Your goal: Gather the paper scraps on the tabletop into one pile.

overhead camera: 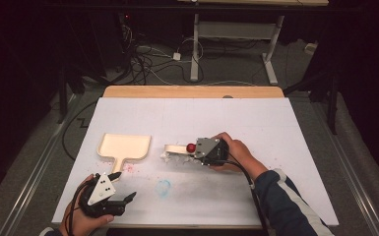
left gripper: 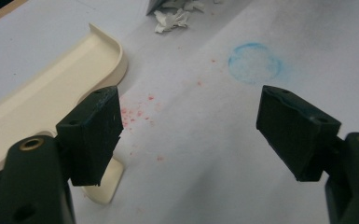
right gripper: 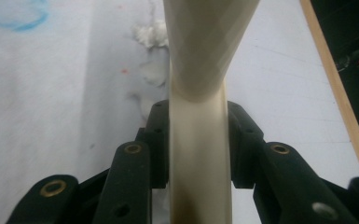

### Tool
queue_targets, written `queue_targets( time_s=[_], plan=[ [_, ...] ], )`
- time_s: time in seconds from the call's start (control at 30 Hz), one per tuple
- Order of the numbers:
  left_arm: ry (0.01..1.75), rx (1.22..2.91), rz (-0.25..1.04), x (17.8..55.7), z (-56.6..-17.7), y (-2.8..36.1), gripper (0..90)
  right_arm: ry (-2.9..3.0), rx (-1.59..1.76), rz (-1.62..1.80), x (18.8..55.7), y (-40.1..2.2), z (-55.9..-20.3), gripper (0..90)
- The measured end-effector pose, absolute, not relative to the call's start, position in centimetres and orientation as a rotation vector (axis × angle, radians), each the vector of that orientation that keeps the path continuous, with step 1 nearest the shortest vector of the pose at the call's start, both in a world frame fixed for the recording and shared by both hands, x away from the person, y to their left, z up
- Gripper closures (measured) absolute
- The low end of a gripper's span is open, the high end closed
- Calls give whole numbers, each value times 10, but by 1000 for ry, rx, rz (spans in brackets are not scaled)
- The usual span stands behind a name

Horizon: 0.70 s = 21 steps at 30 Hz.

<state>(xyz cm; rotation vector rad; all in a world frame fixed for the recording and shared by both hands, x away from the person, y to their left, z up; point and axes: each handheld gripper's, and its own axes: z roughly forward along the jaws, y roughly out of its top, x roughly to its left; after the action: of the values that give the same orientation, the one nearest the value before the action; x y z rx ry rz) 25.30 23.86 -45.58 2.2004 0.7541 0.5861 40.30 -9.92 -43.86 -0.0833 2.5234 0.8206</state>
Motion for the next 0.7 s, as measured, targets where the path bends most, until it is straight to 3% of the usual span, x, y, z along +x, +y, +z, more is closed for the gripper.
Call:
queue_targets(
  time_s=[0.7],
  plan=[
    [733, 2225, 566, 255, -457, 234, 217, 2417, 31, 857, 407, -134, -415, 677]
  ],
)
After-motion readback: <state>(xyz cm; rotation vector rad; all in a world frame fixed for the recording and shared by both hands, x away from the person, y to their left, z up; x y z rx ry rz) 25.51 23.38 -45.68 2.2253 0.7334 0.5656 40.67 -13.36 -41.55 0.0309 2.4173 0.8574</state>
